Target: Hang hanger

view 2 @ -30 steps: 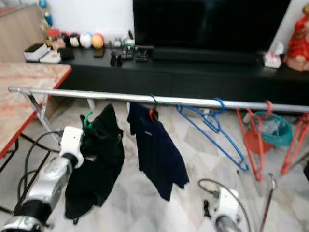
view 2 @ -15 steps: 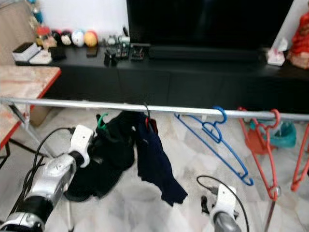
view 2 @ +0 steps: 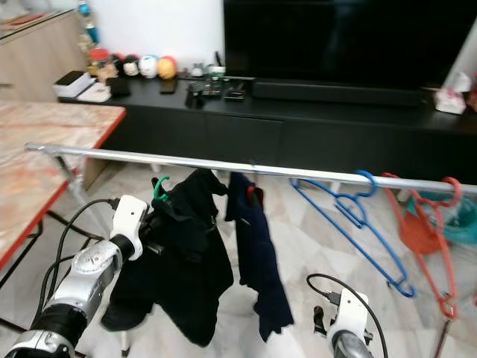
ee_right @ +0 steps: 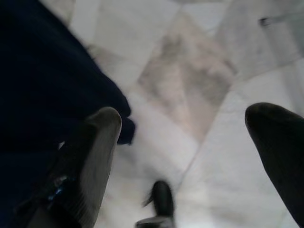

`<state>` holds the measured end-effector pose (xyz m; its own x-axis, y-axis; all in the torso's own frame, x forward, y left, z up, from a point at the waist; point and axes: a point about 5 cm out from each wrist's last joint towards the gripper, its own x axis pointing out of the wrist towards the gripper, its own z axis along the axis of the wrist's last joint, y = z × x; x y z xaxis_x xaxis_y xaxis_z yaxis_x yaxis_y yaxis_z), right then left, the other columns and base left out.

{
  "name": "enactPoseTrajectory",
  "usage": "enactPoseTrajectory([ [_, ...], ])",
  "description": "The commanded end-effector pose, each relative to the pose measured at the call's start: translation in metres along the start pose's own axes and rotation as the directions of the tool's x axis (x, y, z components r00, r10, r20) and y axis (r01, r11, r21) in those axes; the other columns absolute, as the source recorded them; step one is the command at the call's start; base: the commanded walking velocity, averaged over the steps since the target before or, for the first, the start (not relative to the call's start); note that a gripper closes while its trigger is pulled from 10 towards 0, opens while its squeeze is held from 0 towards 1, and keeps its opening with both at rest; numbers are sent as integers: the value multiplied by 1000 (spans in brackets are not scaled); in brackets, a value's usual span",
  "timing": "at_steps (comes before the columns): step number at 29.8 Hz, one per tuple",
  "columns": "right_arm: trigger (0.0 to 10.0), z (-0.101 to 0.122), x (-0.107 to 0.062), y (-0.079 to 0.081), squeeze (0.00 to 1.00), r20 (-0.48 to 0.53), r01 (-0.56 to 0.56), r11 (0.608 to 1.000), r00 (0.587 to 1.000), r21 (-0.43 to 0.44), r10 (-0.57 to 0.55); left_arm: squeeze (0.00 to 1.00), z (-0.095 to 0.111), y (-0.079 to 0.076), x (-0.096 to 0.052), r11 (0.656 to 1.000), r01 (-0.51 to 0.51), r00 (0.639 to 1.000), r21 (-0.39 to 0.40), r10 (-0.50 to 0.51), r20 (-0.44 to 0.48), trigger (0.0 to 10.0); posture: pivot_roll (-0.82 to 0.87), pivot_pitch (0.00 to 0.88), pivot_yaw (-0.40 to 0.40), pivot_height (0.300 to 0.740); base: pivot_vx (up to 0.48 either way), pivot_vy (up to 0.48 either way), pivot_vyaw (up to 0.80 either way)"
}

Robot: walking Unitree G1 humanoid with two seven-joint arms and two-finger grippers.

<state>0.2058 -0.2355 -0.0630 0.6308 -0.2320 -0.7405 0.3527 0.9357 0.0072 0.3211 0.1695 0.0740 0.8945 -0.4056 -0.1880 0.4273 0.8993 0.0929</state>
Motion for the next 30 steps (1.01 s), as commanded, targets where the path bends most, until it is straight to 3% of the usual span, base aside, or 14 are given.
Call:
enactPoseTrajectory([
  [1, 10000, -1, 0, 3, 0, -5, -3, 1000, 1000, 13, 3, 0, 11, 7, 1, 1000, -22, 999, 7, 22, 37, 10000, 41, 0, 18, 740, 0, 405, -781],
  [6, 10000, -1, 0, 3, 0, 3, -4, 1000, 1000, 2, 4, 0, 12, 6, 1, 1000, -20, 999, 9, 20, 40, 10000, 42, 0, 16, 740, 0, 386, -250],
  [17, 10000, -1, 0, 4, 0, 0, 0, 1000, 1000, 8, 0, 0, 12, 0, 1, 1000, 23, 999, 17, -23, 41, 10000, 45, 0, 15, 740, 0, 0, 0],
  [30, 10000, -1, 0, 2, 0, 6, 31, 999, 1000, 16, -31, 0, 10, -16, 3, 991, 125, 992, 53, -126, 8, 10000, 49, 0, 12, 740, 0, 0, -753],
])
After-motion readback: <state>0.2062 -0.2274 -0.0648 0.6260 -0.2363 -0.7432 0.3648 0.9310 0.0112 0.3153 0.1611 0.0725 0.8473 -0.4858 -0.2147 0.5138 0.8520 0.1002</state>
